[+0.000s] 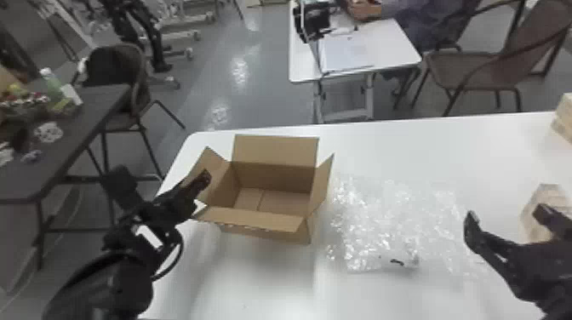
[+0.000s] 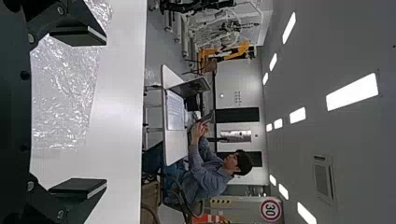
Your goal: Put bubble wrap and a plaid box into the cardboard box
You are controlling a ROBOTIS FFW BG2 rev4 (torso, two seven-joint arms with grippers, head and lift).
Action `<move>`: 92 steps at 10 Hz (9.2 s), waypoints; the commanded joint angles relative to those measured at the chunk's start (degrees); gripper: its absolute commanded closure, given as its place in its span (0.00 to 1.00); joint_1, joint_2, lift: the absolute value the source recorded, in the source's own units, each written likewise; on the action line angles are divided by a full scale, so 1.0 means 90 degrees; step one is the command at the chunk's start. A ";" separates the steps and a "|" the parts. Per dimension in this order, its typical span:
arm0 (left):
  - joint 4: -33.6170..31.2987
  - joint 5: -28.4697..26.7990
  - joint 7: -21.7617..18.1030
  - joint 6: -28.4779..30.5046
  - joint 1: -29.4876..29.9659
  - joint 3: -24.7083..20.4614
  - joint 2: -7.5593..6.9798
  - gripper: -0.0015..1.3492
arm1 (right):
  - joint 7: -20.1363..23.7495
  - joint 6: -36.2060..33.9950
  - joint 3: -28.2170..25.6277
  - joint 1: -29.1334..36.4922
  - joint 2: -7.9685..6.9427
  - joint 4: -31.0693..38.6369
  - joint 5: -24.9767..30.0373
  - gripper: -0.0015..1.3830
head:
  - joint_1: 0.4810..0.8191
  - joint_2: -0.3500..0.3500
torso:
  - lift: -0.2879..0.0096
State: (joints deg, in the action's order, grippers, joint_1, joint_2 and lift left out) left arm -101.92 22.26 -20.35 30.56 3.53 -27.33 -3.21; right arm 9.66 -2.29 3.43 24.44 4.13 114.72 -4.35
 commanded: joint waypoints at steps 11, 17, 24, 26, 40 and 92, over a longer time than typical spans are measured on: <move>-0.0385 -0.0286 -0.0405 -0.1237 -0.0119 0.0390 -0.0024 0.90 | 0.0040 -0.1094 0.0000 -0.0294 0.0059 0.0417 0.0034 0.16 | 0.63 0.81 | 0.61; -0.1352 -0.2258 -0.0454 -0.1804 0.0096 0.0546 0.0357 0.90 | 0.0313 -0.4180 0.0000 -0.1602 0.0068 0.0993 -0.0268 0.16 | 0.56 0.82 | 0.61; -0.1322 -0.2405 -0.0375 -0.1755 0.0047 0.0761 0.0328 0.90 | -0.1747 -0.8369 0.0029 -0.3272 -0.0039 0.0993 -0.2173 0.22 | 0.54 0.81 | 0.61; -0.1293 -0.2434 -0.0356 -0.1726 -0.0001 0.0878 0.0269 0.90 | -0.3857 -0.9062 -0.0195 -0.3839 -0.0010 0.0134 -0.4712 0.22 | 0.58 0.81 | 0.61; -0.0990 -0.2327 -0.0131 -0.2116 -0.0158 0.1328 0.0044 0.90 | -0.5029 -0.8506 0.0537 -0.5391 -0.0117 -0.3675 -0.5376 0.23 | 0.63 0.81 | 0.61; -0.0775 -0.2132 -0.0004 -0.2429 0.0038 0.1445 0.0093 0.90 | 0.1983 -0.3652 0.0371 -0.4542 -0.0273 -0.2346 -0.1821 0.12 | 0.27 0.88 | 0.61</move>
State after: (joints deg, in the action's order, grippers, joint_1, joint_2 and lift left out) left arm -108.89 2.91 -20.39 8.79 3.75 -14.26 -2.37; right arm 27.98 -34.29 7.45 -18.71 1.43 89.06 -21.22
